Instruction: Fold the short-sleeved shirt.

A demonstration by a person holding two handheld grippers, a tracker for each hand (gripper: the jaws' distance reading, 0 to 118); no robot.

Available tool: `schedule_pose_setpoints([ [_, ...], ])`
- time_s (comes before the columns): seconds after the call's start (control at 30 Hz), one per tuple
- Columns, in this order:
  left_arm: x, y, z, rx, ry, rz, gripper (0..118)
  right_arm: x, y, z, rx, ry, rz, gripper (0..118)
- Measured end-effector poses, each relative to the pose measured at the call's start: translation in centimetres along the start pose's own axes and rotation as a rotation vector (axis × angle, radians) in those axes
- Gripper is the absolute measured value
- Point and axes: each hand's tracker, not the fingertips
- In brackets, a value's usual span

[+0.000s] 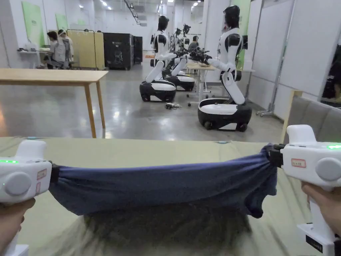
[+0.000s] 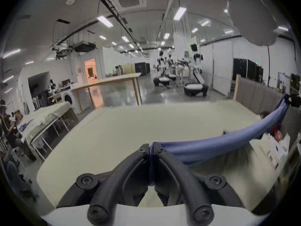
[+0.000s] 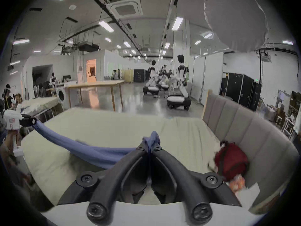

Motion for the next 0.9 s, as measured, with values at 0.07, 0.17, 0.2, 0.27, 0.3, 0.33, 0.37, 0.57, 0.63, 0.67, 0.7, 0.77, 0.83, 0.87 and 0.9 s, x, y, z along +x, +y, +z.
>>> schedule_pose_setpoints([
  [0.07,0.4,-4.7,1.0,-0.064,-0.027,-0.012,2,0.1,-5.1,0.3,-0.074,0.016,0.003,7],
  [0.17,0.7,-12.2,1.5,-0.196,-0.009,-0.075,2,-0.8,-12.9,0.7,-0.208,0.043,0.001,7],
  [0.2,0.7,-14.6,1.5,-0.244,-0.018,-0.08,2,-0.9,-15.7,0.3,-0.265,0.058,0.006,7],
  [0.27,0.6,-18.5,1.5,-0.339,-0.027,-0.077,2,-1.6,-20.2,-0.3,-0.356,0.072,0.028,7],
  [0.3,0.6,-20.3,1.4,-0.395,-0.042,-0.073,2,-1.9,-22.2,-0.7,-0.408,0.073,0.024,7],
  [0.33,0.7,-21.4,1.4,-0.412,-0.047,-0.062,2,-2.8,-23.7,-0.2,-0.452,0.07,0.022,7],
  [0.37,0.8,-22.3,1.5,-0.435,-0.052,-0.057,2,-3.0,-24.7,-0.3,-0.472,0.061,0.02,7],
  [0.57,-0.2,-21.9,3.3,-0.311,-0.059,0.008,110,-1.9,-23.3,1.7,-0.362,0.019,-0.048,75],
  [0.63,-0.5,-20.9,5.7,-0.176,-0.048,0.023,109,-1.7,-21.8,3.9,-0.25,0.026,-0.065,88],
  [0.67,-0.5,-20.5,7.3,-0.121,-0.046,0.03,109,-2.0,-20.8,5.6,-0.17,0.039,-0.059,88],
  [0.7,-0.4,-20.2,9.0,-0.057,-0.06,0.043,109,-2.4,-20.1,7.2,-0.106,0.047,-0.055,88],
  [0.77,0.7,-20.0,13.0,0.05,-0.08,0.028,109,-3.5,-19.1,10.6,-0.008,0.066,-0.05,88],
  [0.83,1.6,-20.1,15.8,0.104,-0.025,-0.027,108,-4.4,-19.1,13.0,0.101,0.044,-0.053,88],
  [0.87,1.9,-20.4,16.8,0.123,-0.016,-0.059,107,-4.8,-19.2,14.0,0.145,0.019,-0.063,88],
  [0.9,2.4,-20.6,17.8,0.149,-0.009,-0.076,103,-5.1,-19.3,14.7,0.173,0.015,-0.078,87],
])
